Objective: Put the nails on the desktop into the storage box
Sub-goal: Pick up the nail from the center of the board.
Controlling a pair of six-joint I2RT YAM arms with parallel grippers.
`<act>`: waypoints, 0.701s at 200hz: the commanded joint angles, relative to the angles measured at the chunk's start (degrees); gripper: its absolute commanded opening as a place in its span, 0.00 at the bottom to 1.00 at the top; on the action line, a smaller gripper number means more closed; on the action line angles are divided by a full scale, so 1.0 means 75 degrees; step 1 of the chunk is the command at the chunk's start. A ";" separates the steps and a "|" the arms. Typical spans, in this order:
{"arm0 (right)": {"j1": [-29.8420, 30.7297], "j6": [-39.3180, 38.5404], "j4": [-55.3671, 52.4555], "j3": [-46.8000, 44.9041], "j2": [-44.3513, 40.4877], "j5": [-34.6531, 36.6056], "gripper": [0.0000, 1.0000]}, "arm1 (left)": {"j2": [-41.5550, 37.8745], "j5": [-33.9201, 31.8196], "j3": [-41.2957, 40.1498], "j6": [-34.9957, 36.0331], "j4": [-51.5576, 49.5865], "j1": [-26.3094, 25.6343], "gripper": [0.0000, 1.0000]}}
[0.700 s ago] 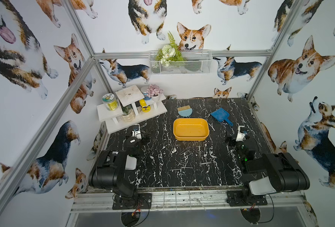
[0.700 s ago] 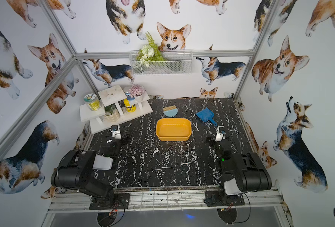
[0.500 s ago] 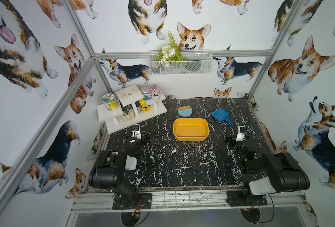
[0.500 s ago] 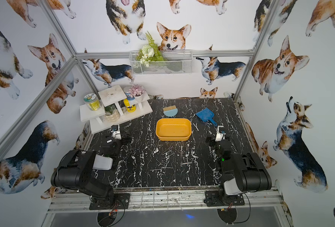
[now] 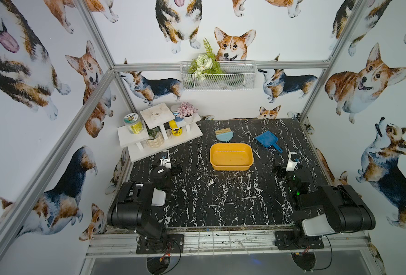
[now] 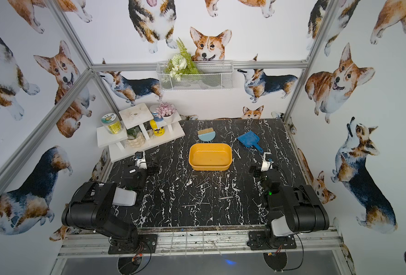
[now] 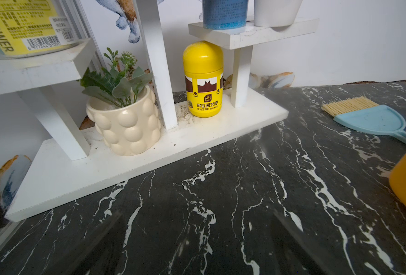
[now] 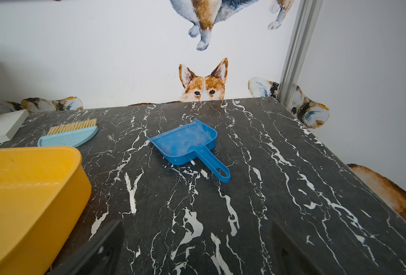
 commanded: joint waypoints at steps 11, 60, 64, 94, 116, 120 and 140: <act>0.0011 -0.0038 0.0243 0.0031 0.0002 -0.0043 1.00 | -0.0026 0.0041 -0.0008 0.0010 0.0222 -0.0004 1.00; 0.0007 -0.0042 0.0247 0.0019 -0.0010 -0.0042 1.00 | -0.0029 0.0044 -0.0008 0.0008 0.0229 -0.0004 1.00; 0.0008 -0.0038 0.0249 0.0028 -0.0010 -0.0044 1.00 | -0.0026 0.0036 -0.0003 0.0010 0.0235 0.0001 1.00; 0.0010 -0.0036 0.0245 0.0025 -0.0010 -0.0044 1.00 | -0.0026 0.0080 0.0014 -0.0001 0.0183 0.0009 1.00; 0.0010 -0.0040 0.0242 0.0024 -0.0010 -0.0052 1.00 | -0.0026 0.0177 0.0027 -0.0014 0.0181 0.0062 1.00; 0.0002 -0.0036 0.0239 0.0025 -0.0016 -0.0055 1.00 | -0.0026 0.0184 0.0027 -0.0013 0.0184 0.0072 1.00; 0.0009 -0.0060 0.0232 0.0043 0.0019 -0.0055 1.00 | -0.0016 0.0220 0.0059 -0.0025 0.0140 0.0079 1.00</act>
